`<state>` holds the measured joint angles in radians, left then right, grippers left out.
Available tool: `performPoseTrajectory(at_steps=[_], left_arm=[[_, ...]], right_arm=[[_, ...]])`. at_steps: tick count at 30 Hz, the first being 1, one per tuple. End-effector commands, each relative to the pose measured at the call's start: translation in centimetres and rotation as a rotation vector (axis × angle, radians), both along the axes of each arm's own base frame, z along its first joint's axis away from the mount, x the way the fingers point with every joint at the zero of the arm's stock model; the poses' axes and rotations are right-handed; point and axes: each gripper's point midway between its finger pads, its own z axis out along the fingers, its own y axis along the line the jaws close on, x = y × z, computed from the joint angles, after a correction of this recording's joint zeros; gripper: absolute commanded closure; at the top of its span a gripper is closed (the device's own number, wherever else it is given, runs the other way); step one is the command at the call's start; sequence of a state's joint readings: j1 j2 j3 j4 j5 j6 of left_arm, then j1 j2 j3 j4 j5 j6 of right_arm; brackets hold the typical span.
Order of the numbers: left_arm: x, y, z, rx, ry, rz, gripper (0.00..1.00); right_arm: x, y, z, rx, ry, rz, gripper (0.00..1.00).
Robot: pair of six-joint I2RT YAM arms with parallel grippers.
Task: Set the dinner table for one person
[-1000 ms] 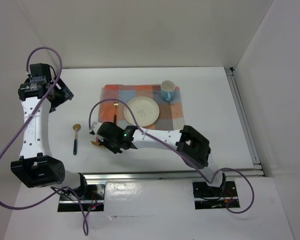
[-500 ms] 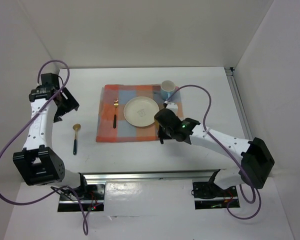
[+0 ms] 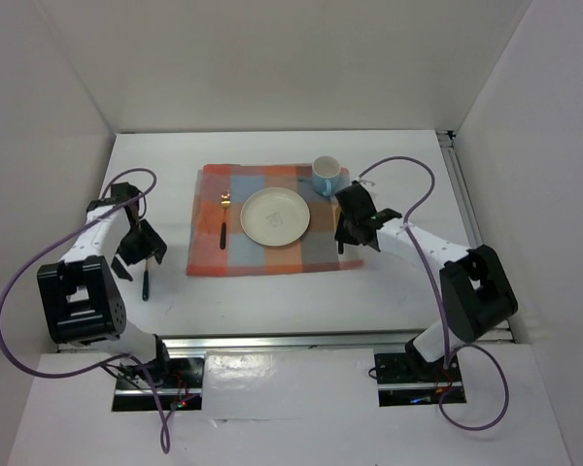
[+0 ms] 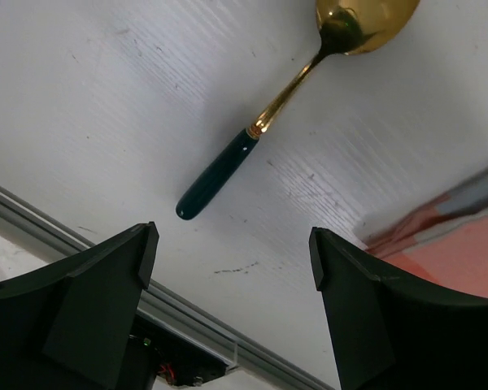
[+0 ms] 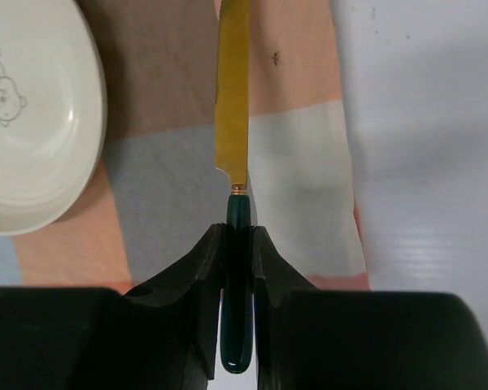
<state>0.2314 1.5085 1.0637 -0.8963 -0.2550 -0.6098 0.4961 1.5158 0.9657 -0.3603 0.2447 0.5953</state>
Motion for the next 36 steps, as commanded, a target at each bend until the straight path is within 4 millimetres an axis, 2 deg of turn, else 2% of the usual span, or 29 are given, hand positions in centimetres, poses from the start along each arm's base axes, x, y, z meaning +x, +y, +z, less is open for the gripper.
performPoseTrajectory(at_steps=[1, 3, 4, 5, 6, 7, 8, 10, 14, 15, 17, 18, 24, 25, 26, 27, 28, 29, 30, 31, 33, 36], left_arm=[[0.2, 1.4, -0.4, 0.075, 0.019, 0.015, 0.06], [0.2, 1.4, -1.0, 0.073, 0.028, 0.015, 0.06], [0.0, 1.8, -1.1, 0.092, 0.042, 0.018, 0.06], [0.1, 2.0, -1.3, 0.100, 0.046, 0.019, 0.06], [0.1, 2.2, -1.3, 0.100, 0.046, 0.028, 0.06], [0.0, 2.4, -1.3, 0.111, 0.051, 0.021, 0.08], [-0.1, 2.4, -1.5, 0.109, 0.062, 0.020, 0.10], [-0.7, 2.0, -2.3, 0.088, 0.078, 0.004, 0.13], [-0.6, 1.5, -3.6, 0.053, 0.100, -0.012, 0.18], [-0.9, 1.1, -4.1, 0.030, 0.117, -0.015, 0.24], [-0.9, 0.9, -4.9, 0.014, 0.149, -0.030, 0.28], [-1.0, 0.9, -5.2, 0.010, 0.161, -0.030, 0.36], [-1.3, 0.5, -6.1, -0.019, 0.201, -0.024, 0.44], [-1.3, 0.6, -6.1, -0.031, 0.198, -0.014, 0.51], [-1.3, 0.4, -6.1, -0.040, 0.195, -0.015, 0.64], [-1.3, 0.4, -6.1, -0.040, 0.195, -0.015, 0.72], [-0.9, 0.3, -6.0, -0.046, 0.184, -0.015, 0.92], [-0.9, 0.3, -6.0, -0.046, 0.184, -0.015, 0.92], [-0.5, 0.2, -5.8, -0.051, 0.162, -0.016, 1.00], [0.1, 0.2, -5.2, -0.053, 0.133, -0.017, 1.00], [0.9, -0.1, -4.0, -0.071, 0.095, -0.021, 1.00], [2.8, -0.1, -0.4, -0.069, -0.027, -0.051, 1.00]], right_arm=[[2.3, 1.4, 0.4, 0.035, -0.087, 0.066, 1.00], [2.6, 1.3, -0.6, 0.032, -0.078, 0.071, 1.00], [2.6, 1.6, -0.8, 0.044, -0.076, 0.081, 0.91], [2.6, 1.7, -0.8, 0.043, -0.074, 0.095, 0.77], [2.5, 1.9, -1.2, 0.046, -0.061, 0.102, 0.57], [2.6, 2.0, -1.1, 0.045, -0.072, 0.109, 0.25], [3.0, 1.9, -0.7, 0.056, -0.079, 0.107, 0.18], [3.1, 1.9, 0.0, 0.051, -0.089, 0.116, 0.10], [3.8, 2.0, 2.4, 0.070, -0.132, 0.120, 0.07], [4.0, 1.7, 3.0, 0.073, -0.141, 0.111, 0.07], [3.8, 1.6, 4.1, 0.081, -0.161, 0.111, 0.07], [4.0, 1.2, 4.8, 0.084, -0.170, 0.101, 0.07], [4.0, -0.2, 9.7, 0.120, -0.271, 0.070, 0.06], [4.0, -0.6, 10.2, 0.124, -0.283, 0.061, 0.06], [4.1, -1.0, 11.3, 0.130, -0.305, 0.051, 0.06], [3.9, -1.1, 11.4, 0.130, -0.304, 0.051, 0.06], [3.9, -1.6, 12.4, 0.128, -0.323, 0.046, 0.06], [3.9, -2.1, 12.7, 0.129, -0.332, 0.036, 0.06], [3.8, -2.1, 12.5, 0.126, -0.324, 0.036, 0.06], [3.9, -2.5, 13.5, 0.133, -0.347, 0.027, 0.06], [3.8, -2.9, 14.2, 0.127, -0.358, 0.023, 0.06], [3.5, -2.9, 15.3, 0.138, -0.370, 0.030, 0.06]])
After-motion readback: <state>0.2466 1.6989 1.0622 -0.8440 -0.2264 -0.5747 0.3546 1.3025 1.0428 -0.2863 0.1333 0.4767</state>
